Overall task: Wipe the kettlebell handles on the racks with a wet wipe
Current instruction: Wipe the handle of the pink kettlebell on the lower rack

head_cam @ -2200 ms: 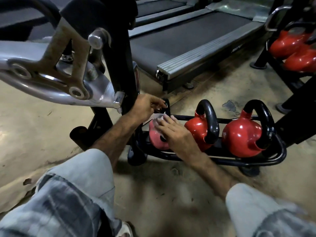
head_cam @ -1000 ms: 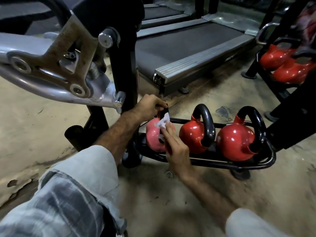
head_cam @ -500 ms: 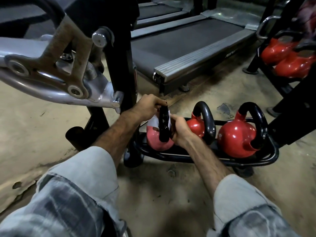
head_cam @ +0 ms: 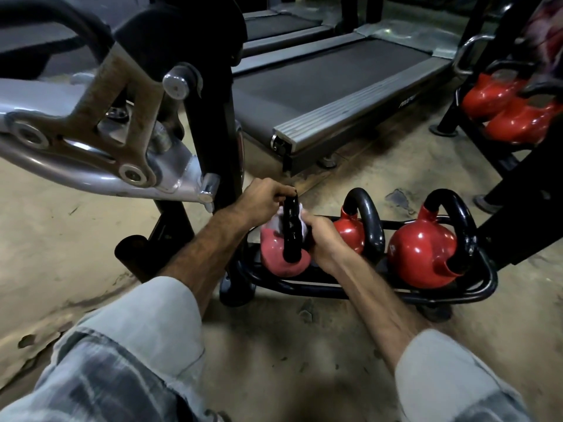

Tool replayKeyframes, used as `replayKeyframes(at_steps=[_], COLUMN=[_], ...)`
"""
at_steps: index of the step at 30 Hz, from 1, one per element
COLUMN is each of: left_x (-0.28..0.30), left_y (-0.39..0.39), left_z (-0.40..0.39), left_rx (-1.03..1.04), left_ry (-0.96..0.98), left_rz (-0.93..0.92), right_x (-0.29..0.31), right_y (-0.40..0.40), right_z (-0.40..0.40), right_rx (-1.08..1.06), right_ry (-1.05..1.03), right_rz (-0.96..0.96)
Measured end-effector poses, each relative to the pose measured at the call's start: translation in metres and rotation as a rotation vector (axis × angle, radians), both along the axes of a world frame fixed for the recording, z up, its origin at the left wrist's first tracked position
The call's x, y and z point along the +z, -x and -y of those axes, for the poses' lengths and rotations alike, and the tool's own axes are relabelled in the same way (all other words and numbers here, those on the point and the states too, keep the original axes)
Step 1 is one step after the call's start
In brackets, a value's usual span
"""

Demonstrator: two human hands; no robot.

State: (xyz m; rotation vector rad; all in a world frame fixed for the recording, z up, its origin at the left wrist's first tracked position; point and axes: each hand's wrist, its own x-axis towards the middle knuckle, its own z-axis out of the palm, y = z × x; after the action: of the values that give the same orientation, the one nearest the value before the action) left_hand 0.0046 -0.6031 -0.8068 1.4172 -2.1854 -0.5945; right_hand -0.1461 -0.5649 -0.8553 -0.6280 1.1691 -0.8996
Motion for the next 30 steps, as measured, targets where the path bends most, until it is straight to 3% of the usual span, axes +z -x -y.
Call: replayKeyframes(at_steps=[3, 8, 14, 20, 26, 30], left_x=[0.000, 0.011, 0.010, -0.016, -0.016, -0.014], left_y=[-0.001, 0.005, 0.018, 0.011, 0.016, 0.014], left_z=[0.000, -0.015, -0.061, -0.106, -0.115, -0.112], left_rx=[-0.009, 0.007, -0.031, -0.084, -0.092, -0.077], left_ry=[0.005, -0.024, 0.111, 0.082, 0.058, 0.069], left_rz=[0.029, 0.051, 0.230, 0.381, 0.451, 0.445], right_x=[-0.004, 0.014, -0.004, 0.016, 0.036, 0.034], right_y=[0.009, -0.005, 0.015, 0.020, 0.007, 0.018], right_z=[-0.011, 0.018, -0.022, -0.019, 0.038, 0.031], right_rx=[0.077, -0.097, -0.140, -0.121, 0.187, 0.334], right_ry=[0.079, 0.025, 0.132, 0.504, 0.741, 0.854], right_rz=[-0.139, 0.057, -0.010, -0.398, -0.869, -0.973])
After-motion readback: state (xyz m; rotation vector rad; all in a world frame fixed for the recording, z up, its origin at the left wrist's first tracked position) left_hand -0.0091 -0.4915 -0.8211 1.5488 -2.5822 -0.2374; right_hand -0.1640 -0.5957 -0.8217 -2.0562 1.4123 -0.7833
